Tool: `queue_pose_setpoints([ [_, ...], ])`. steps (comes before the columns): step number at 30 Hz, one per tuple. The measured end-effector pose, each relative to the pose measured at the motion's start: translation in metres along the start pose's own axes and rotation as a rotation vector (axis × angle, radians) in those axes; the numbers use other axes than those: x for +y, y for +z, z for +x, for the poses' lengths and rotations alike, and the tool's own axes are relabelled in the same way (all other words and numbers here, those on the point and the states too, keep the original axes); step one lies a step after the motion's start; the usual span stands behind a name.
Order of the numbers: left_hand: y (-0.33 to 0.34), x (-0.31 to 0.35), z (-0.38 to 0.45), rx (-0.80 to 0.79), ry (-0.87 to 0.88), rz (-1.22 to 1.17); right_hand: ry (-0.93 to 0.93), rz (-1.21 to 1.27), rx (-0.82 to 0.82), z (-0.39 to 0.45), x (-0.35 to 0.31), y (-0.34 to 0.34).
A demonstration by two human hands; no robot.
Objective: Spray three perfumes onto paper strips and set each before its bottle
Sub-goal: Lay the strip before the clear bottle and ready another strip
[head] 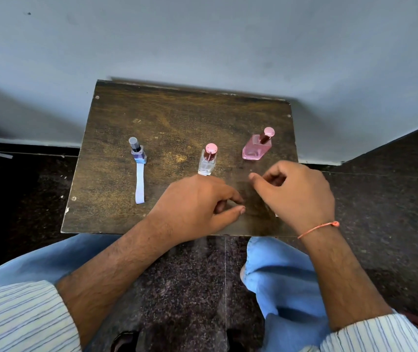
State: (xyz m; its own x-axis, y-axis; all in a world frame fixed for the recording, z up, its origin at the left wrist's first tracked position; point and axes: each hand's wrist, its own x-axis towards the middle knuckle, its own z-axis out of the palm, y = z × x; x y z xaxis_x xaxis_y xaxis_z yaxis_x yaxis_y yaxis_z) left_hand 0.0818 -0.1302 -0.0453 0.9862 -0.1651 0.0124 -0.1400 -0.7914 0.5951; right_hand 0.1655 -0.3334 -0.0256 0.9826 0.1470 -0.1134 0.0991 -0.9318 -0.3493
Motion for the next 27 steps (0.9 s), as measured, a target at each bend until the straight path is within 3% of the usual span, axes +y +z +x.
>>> queue_pose_setpoints([
  [7,0.009,0.014,0.008,-0.027,0.027,-0.019,0.169,-0.117,-0.159,0.006,0.035,-0.025],
  [15,0.013,0.022,0.009,-0.057,0.058,-0.025,0.177,-0.113,-0.251,0.004,0.029,-0.027],
  [27,0.013,0.020,0.009,-0.053,0.050,-0.053,0.123,-0.082,-0.171,0.008,0.035,-0.026],
])
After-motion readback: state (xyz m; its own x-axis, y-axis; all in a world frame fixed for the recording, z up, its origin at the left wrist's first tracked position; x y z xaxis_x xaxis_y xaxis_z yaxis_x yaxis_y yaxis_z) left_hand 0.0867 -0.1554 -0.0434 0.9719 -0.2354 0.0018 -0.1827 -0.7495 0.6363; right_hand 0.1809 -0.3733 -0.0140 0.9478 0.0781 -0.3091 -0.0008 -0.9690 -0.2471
